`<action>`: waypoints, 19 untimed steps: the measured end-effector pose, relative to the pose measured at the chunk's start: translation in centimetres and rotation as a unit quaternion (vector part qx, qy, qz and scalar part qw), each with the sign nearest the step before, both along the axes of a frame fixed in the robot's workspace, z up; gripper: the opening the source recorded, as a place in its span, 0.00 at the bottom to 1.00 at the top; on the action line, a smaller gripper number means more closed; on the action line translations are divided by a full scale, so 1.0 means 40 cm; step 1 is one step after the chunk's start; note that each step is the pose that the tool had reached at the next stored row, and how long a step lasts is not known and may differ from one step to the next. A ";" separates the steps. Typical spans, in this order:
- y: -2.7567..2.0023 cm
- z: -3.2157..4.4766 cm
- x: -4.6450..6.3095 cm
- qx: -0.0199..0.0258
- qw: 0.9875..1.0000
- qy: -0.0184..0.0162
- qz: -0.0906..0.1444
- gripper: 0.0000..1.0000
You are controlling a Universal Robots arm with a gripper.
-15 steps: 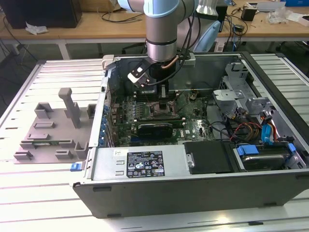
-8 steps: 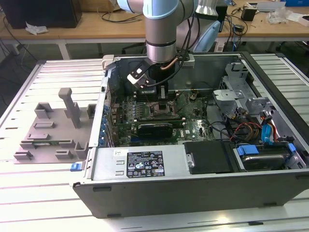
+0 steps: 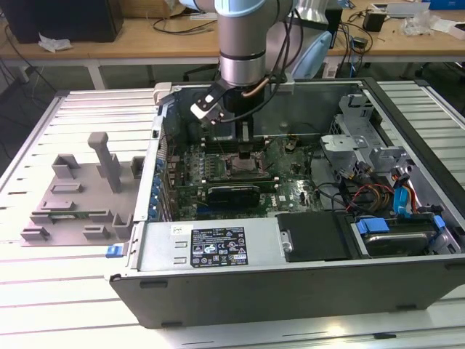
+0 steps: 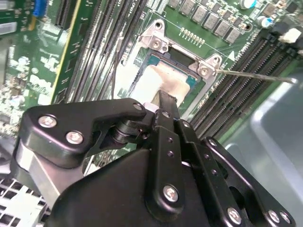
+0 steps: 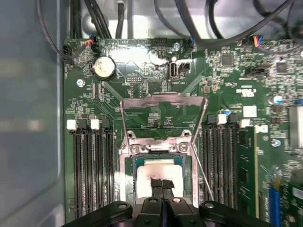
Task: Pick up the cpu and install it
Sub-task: 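Place the cpu into insertion slot, then close the cpu cover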
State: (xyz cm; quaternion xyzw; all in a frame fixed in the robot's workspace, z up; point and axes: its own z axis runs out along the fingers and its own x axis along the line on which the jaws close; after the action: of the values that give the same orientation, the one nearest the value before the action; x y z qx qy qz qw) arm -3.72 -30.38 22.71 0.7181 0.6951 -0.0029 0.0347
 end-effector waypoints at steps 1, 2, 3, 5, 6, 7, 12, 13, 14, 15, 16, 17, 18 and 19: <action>0.000 0.008 0.000 0.000 1.000 0.000 0.000 0.11; 0.000 0.020 0.000 0.000 1.000 0.000 0.000 0.11; 0.000 0.040 0.000 0.000 1.000 0.000 0.000 0.11; 0.000 0.058 0.000 -0.001 1.000 0.000 0.000 0.11; 0.000 0.058 0.000 0.000 1.000 0.000 0.000 0.11; 0.000 0.059 0.000 -0.001 1.000 0.000 0.000 0.11; 0.000 0.060 0.000 -0.001 1.000 0.000 0.000 0.11; 0.000 0.060 0.000 -0.001 1.000 0.000 0.000 0.11; 0.000 0.060 0.000 -0.001 1.000 0.000 0.000 0.11; 0.000 0.060 0.000 -0.001 1.000 0.000 0.000 0.11; 0.000 0.060 0.000 -0.001 1.000 0.000 0.000 0.11; 0.000 0.060 0.000 -0.001 1.000 0.000 0.000 0.11; 0.000 0.060 0.000 -0.001 1.000 0.000 0.000 0.11; 0.000 0.060 0.000 -0.001 1.000 0.000 0.000 0.11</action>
State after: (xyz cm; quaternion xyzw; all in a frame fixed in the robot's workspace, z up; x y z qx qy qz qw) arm -3.72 -30.38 25.12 0.7180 0.6951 -0.0035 0.0354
